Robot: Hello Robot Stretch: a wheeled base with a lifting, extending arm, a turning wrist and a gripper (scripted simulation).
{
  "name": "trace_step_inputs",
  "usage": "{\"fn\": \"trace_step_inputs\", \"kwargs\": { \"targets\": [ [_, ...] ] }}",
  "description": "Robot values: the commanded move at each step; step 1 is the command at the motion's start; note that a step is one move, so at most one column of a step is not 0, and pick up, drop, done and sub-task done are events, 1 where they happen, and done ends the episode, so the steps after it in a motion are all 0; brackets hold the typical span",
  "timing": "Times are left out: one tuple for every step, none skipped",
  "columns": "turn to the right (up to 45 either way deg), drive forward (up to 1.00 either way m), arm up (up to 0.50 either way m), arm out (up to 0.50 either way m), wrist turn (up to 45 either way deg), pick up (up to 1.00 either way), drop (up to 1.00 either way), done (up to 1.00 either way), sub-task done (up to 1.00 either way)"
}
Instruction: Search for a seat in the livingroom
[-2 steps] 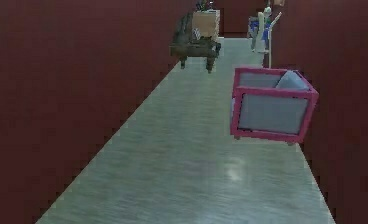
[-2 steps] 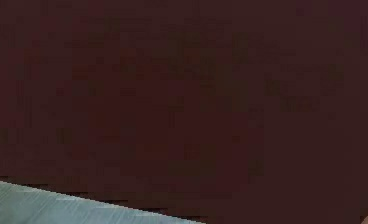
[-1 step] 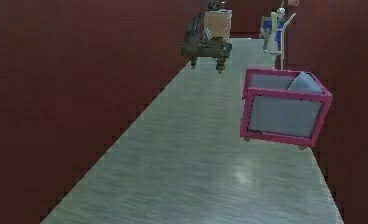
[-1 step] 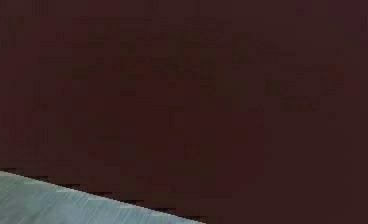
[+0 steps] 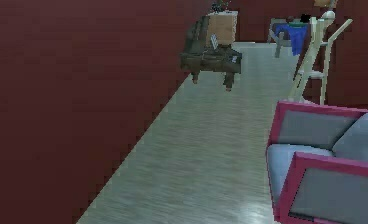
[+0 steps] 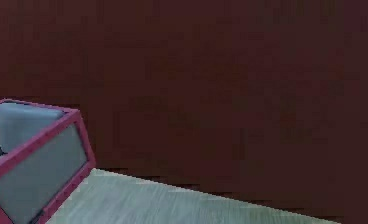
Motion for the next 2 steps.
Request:
{"fn": "trace_step_inputs", "kwargs": {
  "targets": [
    [3.0,0.00,0.00,0.00,0.0,0.00,0.00,0.00,0.00],
    [0.0,1.00,0.00,0.00,0.0,0.00,0.00,0.00,0.00]
  ]
}}
